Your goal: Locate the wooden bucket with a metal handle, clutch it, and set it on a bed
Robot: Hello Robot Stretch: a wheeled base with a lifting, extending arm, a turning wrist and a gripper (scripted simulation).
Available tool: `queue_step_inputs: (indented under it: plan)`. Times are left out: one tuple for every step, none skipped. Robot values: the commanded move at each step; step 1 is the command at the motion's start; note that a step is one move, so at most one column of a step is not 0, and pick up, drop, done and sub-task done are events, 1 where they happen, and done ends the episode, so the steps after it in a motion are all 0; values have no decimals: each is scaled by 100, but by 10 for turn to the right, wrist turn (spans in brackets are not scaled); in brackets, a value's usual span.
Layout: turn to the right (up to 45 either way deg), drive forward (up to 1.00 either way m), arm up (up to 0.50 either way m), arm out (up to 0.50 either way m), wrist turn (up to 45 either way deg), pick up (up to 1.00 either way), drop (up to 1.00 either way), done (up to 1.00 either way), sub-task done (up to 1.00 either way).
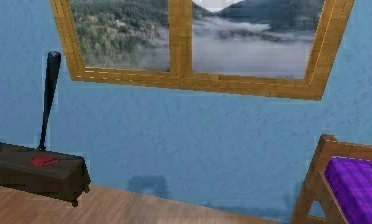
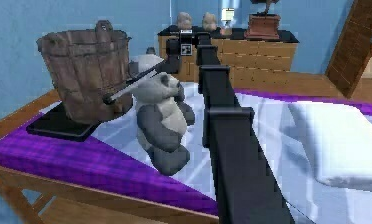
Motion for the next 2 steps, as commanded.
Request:
queue_step_inputs:
  plan:
    - [0,0,0,0,450,0,0,0,0]
    - [0,0,0,0,450,0,0,0,0]
